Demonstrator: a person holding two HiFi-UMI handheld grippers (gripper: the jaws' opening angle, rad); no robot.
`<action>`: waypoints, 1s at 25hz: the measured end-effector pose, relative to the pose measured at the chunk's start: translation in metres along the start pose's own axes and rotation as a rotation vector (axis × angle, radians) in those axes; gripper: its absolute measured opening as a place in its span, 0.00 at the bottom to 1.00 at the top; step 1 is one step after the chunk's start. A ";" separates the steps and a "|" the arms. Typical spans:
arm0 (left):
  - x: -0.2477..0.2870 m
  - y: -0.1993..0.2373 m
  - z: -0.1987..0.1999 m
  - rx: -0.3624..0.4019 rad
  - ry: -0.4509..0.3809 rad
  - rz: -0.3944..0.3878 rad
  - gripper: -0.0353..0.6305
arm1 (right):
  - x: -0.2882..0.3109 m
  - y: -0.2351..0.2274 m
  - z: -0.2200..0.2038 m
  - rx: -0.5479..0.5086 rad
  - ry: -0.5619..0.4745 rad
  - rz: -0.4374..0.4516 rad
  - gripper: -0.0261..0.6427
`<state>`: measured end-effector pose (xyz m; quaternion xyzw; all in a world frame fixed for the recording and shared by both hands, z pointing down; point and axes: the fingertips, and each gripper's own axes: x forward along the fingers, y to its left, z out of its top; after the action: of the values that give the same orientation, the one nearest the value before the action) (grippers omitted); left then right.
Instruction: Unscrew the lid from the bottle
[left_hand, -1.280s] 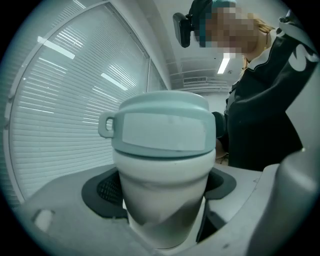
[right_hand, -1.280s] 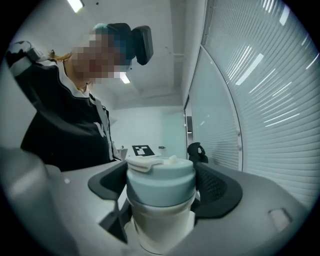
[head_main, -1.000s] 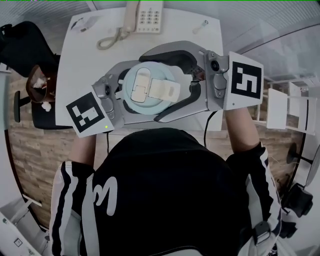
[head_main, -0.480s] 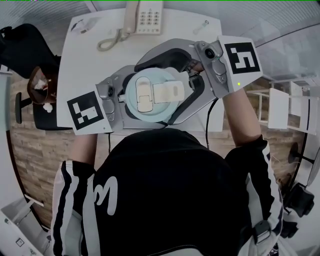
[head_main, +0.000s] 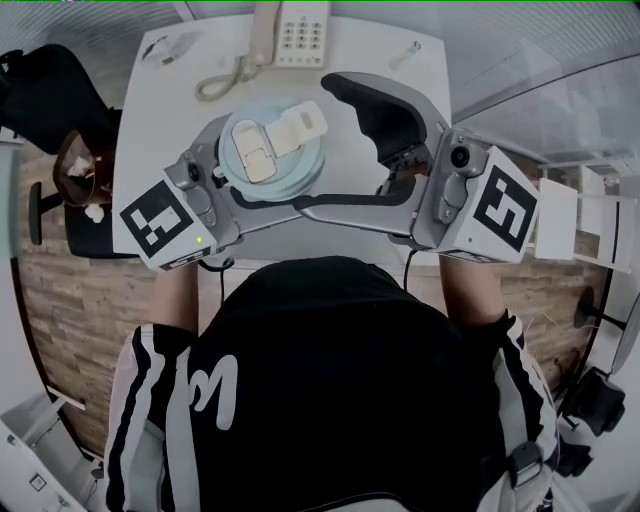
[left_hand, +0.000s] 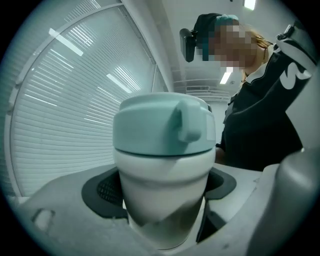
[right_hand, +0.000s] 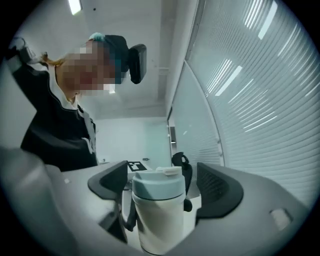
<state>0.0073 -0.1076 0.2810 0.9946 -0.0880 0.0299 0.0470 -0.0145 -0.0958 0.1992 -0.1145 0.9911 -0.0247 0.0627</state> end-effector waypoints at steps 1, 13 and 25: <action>0.000 0.005 -0.001 -0.005 0.000 0.032 0.71 | -0.001 -0.002 -0.002 -0.010 -0.010 -0.051 0.67; 0.008 0.042 -0.011 0.014 0.026 0.318 0.71 | 0.026 -0.020 -0.020 -0.107 0.039 -0.386 0.63; 0.009 -0.007 -0.009 0.076 0.076 -0.019 0.71 | 0.012 0.012 -0.015 -0.014 0.047 0.140 0.63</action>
<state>0.0173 -0.1013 0.2899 0.9946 -0.0757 0.0704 0.0127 -0.0310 -0.0868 0.2120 -0.0450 0.9981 -0.0160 0.0400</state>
